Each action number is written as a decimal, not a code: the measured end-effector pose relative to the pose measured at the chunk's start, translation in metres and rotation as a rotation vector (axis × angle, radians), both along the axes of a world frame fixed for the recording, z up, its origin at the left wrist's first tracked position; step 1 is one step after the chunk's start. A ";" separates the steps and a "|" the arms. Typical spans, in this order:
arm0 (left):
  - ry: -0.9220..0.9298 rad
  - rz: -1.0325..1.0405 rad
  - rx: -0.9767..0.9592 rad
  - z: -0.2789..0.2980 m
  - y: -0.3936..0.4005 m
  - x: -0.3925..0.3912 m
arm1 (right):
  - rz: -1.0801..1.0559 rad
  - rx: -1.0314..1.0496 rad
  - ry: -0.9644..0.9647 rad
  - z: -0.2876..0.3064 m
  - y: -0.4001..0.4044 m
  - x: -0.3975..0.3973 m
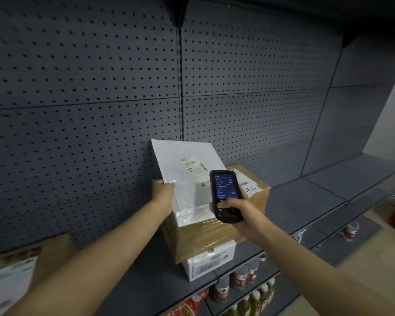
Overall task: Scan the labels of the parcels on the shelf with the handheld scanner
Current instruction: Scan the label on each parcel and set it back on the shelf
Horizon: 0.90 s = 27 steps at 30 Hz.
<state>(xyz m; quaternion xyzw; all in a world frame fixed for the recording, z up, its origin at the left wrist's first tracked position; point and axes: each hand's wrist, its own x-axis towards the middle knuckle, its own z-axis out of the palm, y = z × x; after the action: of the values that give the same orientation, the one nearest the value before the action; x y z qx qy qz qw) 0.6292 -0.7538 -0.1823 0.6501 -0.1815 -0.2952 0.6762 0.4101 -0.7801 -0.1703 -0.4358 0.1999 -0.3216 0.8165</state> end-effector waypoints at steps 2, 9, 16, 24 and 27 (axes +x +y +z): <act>-0.041 0.061 0.042 -0.011 -0.007 -0.007 | 0.012 0.024 0.000 -0.007 -0.016 -0.006; -0.200 0.215 0.345 -0.050 -0.002 -0.005 | 0.036 0.072 0.062 -0.030 -0.044 -0.011; -0.196 0.217 0.343 -0.063 0.007 -0.005 | 0.034 0.117 0.113 -0.048 -0.057 0.001; -0.240 0.241 0.324 -0.065 0.010 0.001 | -0.094 0.104 0.052 -0.050 -0.059 0.009; -0.285 0.271 0.346 -0.068 0.016 0.009 | -0.128 0.068 0.044 -0.050 -0.059 0.010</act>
<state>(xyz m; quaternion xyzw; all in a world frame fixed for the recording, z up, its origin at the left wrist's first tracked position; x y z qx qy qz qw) 0.6382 -0.7382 -0.2506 0.8094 -0.1331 -0.1340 0.5560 0.4202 -0.8390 -0.2201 -0.4010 0.2562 -0.3564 0.8040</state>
